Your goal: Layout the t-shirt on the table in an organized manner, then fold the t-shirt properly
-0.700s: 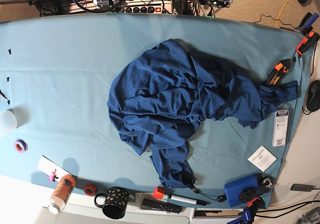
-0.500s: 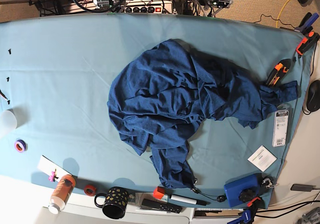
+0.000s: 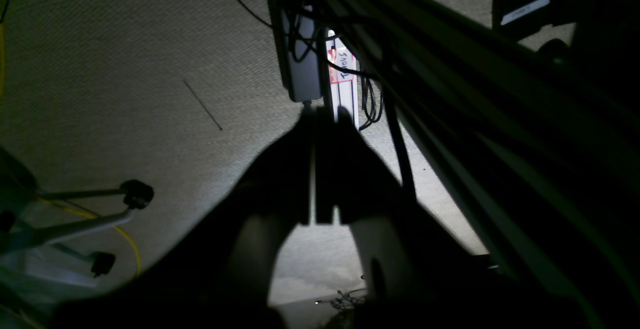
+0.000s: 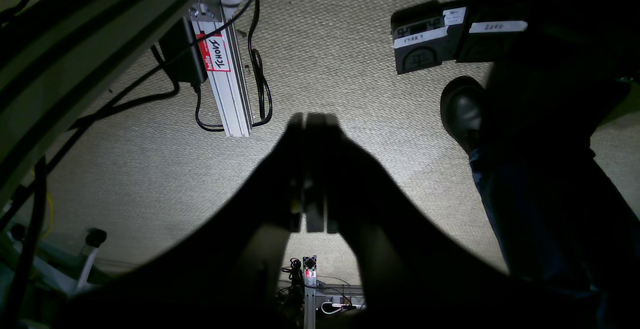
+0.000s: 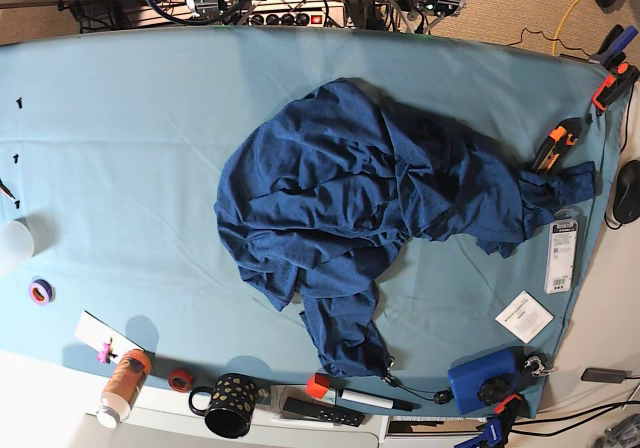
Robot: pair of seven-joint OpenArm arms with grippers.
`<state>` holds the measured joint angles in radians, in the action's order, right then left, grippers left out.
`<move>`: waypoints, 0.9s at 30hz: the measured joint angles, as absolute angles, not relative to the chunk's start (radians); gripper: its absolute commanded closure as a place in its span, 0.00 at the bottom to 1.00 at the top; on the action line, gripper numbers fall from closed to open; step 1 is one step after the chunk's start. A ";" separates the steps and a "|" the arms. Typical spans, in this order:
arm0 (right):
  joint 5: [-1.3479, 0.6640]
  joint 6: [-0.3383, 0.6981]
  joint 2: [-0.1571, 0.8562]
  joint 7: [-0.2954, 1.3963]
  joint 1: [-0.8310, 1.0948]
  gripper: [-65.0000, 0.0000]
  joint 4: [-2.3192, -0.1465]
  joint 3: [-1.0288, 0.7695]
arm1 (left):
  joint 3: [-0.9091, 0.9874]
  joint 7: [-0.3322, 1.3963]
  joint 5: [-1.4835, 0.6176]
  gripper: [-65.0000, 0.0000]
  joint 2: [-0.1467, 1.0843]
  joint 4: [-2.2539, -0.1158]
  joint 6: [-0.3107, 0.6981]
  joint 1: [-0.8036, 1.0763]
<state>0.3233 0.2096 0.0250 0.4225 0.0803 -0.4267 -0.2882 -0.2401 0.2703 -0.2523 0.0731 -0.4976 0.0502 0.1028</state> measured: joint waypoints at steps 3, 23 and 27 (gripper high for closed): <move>0.323 0.210 0.028 0.421 0.083 1.00 -0.427 -0.288 | -0.240 0.270 -0.274 1.00 0.090 -0.498 0.049 0.105; 0.133 0.209 0.186 0.270 0.467 1.00 -0.782 -0.284 | -0.241 0.276 -0.394 1.00 0.286 -0.915 0.109 0.443; 0.062 0.213 0.211 0.216 0.624 1.00 -0.979 -0.280 | -0.239 0.270 -0.395 1.00 0.361 -1.120 0.109 0.566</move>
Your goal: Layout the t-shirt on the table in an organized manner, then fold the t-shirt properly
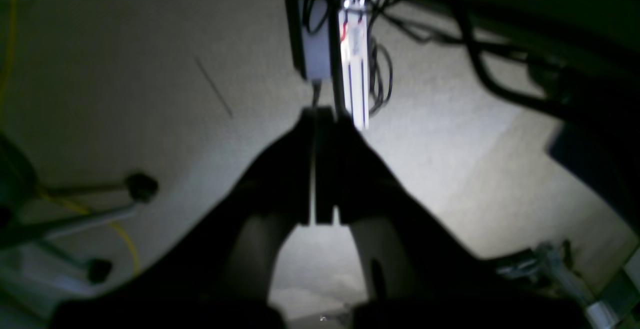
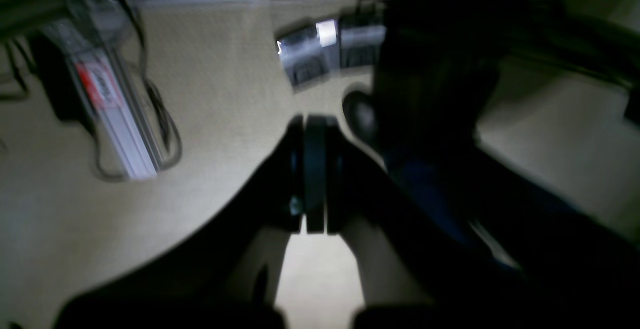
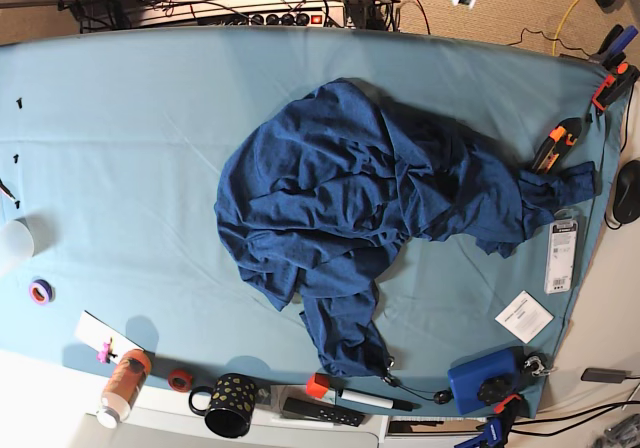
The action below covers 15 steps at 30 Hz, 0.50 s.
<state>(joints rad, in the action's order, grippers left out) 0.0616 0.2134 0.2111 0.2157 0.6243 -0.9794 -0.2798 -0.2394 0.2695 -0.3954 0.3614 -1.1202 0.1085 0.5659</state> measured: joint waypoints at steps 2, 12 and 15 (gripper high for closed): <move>0.039 0.215 0.222 0.201 0.705 1.00 -1.084 -0.281 | -0.241 0.279 -0.394 1.00 0.408 -1.229 0.108 0.636; 0.010 0.218 0.244 0.217 1.009 1.00 -1.572 -0.280 | -0.239 0.322 -0.393 1.00 0.685 -1.718 0.106 0.949; 0.010 0.217 0.244 0.231 1.057 1.00 -1.694 -0.281 | -0.241 0.346 -0.396 1.00 0.749 -1.837 0.111 1.019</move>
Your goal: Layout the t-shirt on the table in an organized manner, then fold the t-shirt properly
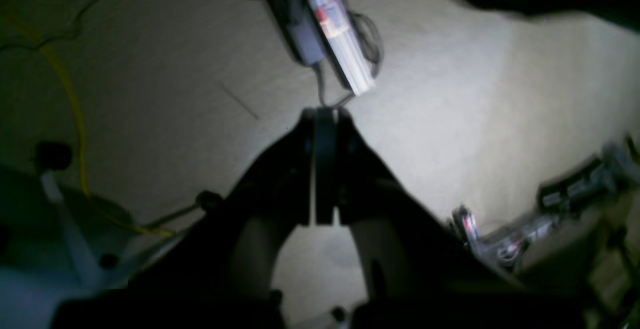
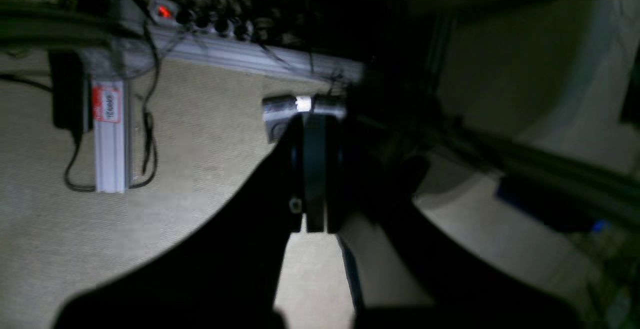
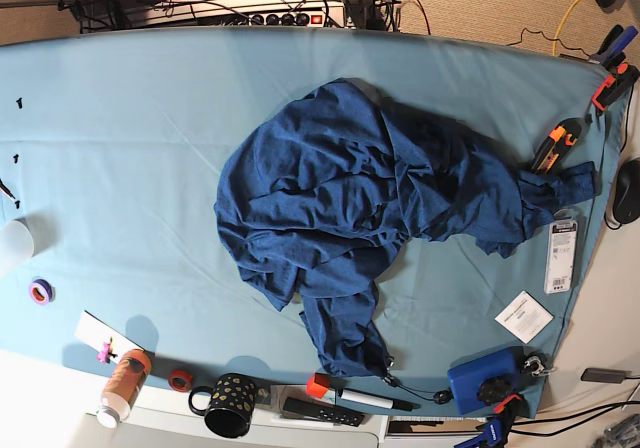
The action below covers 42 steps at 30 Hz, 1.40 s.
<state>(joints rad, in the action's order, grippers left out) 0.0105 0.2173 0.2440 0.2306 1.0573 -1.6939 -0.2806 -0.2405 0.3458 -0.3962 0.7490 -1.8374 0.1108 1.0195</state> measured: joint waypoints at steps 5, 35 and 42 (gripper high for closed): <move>-0.061 0.217 0.245 0.269 1.089 1.00 -1.868 -0.281 | -0.228 0.364 -0.322 1.00 0.826 -2.020 0.105 1.101; -0.054 0.300 0.168 0.345 0.584 0.95 -2.167 -0.284 | 0.010 0.378 -0.290 1.00 0.682 -2.341 0.116 0.757; -0.106 0.337 0.168 0.366 0.512 0.72 -2.167 -0.282 | 0.010 0.416 -0.277 0.91 0.577 -2.341 0.241 0.715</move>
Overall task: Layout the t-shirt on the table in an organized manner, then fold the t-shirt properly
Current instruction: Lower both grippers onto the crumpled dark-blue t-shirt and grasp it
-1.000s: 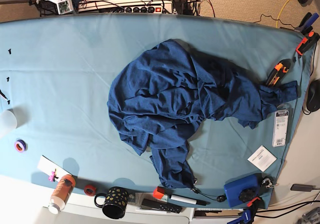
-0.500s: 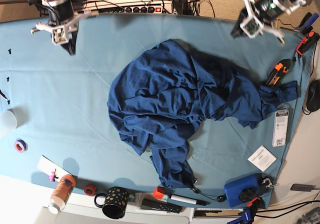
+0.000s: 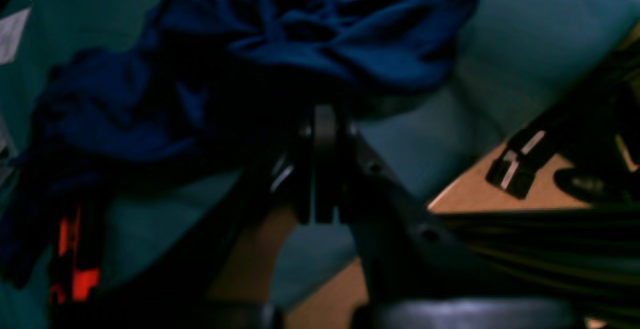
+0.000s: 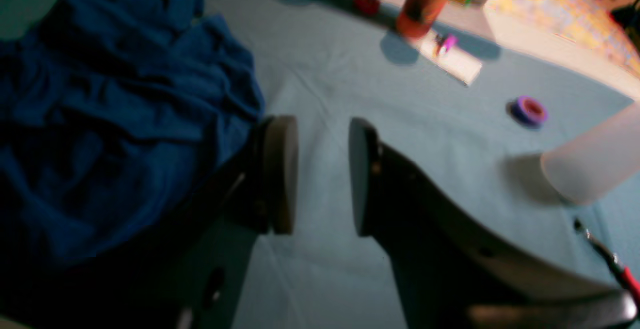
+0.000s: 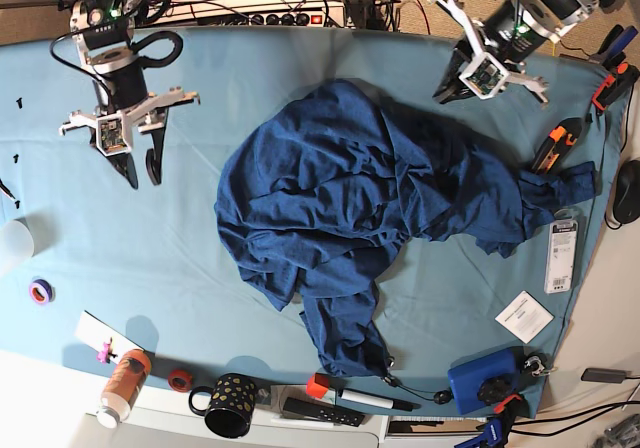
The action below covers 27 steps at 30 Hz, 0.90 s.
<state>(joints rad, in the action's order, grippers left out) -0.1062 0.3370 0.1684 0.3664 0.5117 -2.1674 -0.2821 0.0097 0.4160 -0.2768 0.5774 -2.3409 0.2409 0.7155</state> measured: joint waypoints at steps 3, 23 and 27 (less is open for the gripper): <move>-0.106 0.334 0.169 0.367 0.499 0.71 -2.167 -0.282 | 0.010 0.419 -0.275 0.67 0.547 -2.341 0.237 0.675; 0.120 0.261 0.068 0.444 0.392 0.49 -2.099 0.185 | 0.010 0.347 -0.236 0.61 0.465 -2.173 0.171 0.514; 0.154 0.241 0.025 0.440 0.296 0.49 -1.924 0.220 | 0.009 0.363 -0.236 0.61 0.463 -2.173 0.169 0.514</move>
<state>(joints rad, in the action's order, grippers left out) 0.1543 0.2409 0.0250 0.4404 0.2962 -1.9240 0.2199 0.0093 0.3626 -0.2356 0.4633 -2.1727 0.1688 0.5137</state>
